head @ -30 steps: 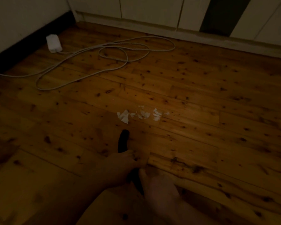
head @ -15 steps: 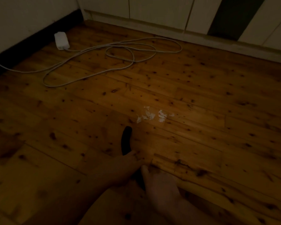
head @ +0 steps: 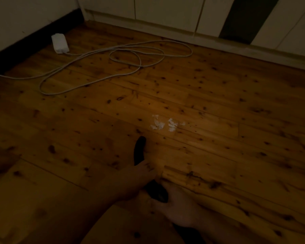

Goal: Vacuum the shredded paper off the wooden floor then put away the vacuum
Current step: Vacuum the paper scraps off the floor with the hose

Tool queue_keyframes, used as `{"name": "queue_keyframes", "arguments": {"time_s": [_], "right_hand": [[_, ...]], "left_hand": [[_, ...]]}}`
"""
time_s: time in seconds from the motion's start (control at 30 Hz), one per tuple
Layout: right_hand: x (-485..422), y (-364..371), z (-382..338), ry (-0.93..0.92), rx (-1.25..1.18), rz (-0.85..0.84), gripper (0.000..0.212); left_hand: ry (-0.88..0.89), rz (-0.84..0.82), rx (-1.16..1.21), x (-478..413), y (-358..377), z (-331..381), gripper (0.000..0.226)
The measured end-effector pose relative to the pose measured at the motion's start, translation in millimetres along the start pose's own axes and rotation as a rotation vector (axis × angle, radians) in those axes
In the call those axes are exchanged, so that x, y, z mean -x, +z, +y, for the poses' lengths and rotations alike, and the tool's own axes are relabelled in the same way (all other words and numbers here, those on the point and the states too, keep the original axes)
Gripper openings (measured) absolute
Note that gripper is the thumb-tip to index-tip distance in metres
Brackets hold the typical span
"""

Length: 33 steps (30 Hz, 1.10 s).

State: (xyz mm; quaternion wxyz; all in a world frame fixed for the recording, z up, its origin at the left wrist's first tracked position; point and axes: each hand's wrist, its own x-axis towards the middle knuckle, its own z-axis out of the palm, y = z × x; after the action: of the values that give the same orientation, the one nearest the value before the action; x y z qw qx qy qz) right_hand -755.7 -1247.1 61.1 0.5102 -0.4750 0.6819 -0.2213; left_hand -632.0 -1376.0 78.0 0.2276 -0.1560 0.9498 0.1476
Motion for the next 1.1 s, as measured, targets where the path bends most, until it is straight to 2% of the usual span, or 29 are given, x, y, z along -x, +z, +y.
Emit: {"name": "queue_keyframes", "arguments": {"time_s": [0.13,0.2,0.33,0.6,0.7,1.1], "right_hand": [[6,-3,2,-0.003,0.146,0.082,0.038],[8,-4,5,0.004,0.238,0.104,0.043],[6,-10,11,0.044,0.318,0.108,0.056],[-4,-22,8,0.022,0.293,0.097,0.062],[-8,-26,7,-0.003,0.259,0.101,0.057],[-21,-36,-1,0.006,0.261,0.092,0.046]], "left_hand": [[0.024,0.042,0.008,-6,2,2,0.046],[0.046,0.038,0.011,-7,2,5,0.042],[0.083,0.024,-0.001,-9,-1,10,0.051],[0.061,0.047,-0.012,-11,-11,8,0.056],[0.045,0.085,-0.001,-11,-16,9,0.052],[0.001,0.129,0.017,-13,-21,0,0.062]]}}
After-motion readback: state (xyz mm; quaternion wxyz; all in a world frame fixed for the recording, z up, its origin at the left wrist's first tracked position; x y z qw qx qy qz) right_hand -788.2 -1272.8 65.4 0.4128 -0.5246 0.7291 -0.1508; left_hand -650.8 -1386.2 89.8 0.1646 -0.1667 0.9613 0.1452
